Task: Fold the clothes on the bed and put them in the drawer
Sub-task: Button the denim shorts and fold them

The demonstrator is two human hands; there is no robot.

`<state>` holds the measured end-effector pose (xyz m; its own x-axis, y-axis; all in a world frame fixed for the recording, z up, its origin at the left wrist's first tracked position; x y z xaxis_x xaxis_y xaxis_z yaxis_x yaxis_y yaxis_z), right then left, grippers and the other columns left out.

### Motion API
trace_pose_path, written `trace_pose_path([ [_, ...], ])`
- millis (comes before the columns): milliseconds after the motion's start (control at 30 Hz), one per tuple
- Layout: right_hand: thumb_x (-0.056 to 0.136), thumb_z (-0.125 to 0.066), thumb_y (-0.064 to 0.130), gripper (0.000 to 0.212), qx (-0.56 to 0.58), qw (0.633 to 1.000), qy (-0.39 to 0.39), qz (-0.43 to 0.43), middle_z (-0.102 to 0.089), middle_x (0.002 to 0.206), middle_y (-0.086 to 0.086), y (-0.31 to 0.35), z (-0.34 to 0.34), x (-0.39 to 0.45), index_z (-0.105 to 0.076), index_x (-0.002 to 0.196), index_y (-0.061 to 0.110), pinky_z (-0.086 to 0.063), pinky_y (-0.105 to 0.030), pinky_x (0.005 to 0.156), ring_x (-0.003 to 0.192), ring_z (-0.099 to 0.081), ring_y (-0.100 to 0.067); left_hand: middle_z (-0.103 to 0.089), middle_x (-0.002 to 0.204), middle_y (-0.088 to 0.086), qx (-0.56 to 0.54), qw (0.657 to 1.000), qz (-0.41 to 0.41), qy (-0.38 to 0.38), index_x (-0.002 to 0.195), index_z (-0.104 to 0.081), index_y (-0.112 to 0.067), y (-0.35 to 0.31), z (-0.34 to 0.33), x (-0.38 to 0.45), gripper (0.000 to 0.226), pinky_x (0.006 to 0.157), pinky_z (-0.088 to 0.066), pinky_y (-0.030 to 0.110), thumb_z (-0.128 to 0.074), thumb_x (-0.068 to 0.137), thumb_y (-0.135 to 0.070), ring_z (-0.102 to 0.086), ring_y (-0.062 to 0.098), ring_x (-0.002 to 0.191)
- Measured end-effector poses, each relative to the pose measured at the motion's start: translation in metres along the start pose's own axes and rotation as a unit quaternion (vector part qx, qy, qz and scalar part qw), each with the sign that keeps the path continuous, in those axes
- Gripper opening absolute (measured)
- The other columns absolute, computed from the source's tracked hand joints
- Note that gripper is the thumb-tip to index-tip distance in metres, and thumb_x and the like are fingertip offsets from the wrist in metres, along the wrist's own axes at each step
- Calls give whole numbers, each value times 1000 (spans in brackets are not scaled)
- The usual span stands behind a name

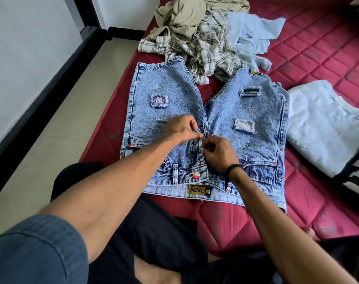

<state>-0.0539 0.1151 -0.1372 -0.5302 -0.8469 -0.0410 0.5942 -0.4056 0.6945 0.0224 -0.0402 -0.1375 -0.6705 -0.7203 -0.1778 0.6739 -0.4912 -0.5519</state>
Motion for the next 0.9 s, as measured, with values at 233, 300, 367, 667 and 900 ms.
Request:
trace_pose_path([
  [233, 86, -71, 2, 41, 12, 986, 137, 96, -61, 75, 13, 3, 6, -31, -57, 72, 37, -41, -10, 59, 59, -56, 4, -61, 73, -18, 27, 999, 4, -28, 81, -61, -31, -10, -2, -9, 26, 76, -46, 27, -84, 81, -45, -61, 9, 73],
  [300, 87, -72, 1, 38, 24, 982, 159, 99, -61, 68, 13, 6, 10, -32, -58, 74, 34, -42, -11, 58, 56, -56, 5, -62, 74, -16, 29, 999, 0, -25, 86, -64, -30, -13, 1, -14, 23, 71, -43, 26, -82, 83, -44, -62, 10, 73],
  [367, 86, -70, 2, 31, 9, 982, 159, 105, -59, 67, 14, 10, 9, -35, -60, 75, 30, -41, -13, 58, 56, -55, 5, -60, 74, -14, 35, 998, -25, -43, 91, -65, -28, -14, 1, -21, 21, 67, -44, 26, -78, 87, -45, -61, 12, 73],
  [667, 69, -78, 62, 90, -167, 947, 178, 210, -51, 133, -3, -22, 25, -95, -52, 146, 22, -42, -35, 105, 117, -50, -23, -2, 171, 14, 213, 958, -189, 33, 163, -1, -30, 6, -36, -128, 96, 126, -8, 56, -14, 87, -89, -5, 34, 157],
  [900, 73, -60, 11, 76, -326, 901, 95, 271, -54, 137, -6, -35, 56, -124, -51, 147, 25, -58, -45, 88, 116, -56, -31, 20, 170, 1, 360, 902, -203, 124, 163, 15, -28, 25, -8, -174, 97, 128, -4, 53, -56, 99, -45, 17, 24, 157],
])
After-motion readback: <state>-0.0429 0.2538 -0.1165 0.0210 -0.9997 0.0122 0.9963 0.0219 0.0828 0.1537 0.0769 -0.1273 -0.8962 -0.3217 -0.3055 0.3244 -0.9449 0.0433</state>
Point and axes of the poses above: each hand's wrist, its own x-axis towards the middle knuckle, its own z-axis out of the back of the hand, y = z × x, the point moved 5 cm from there along x, towards the middle knuckle
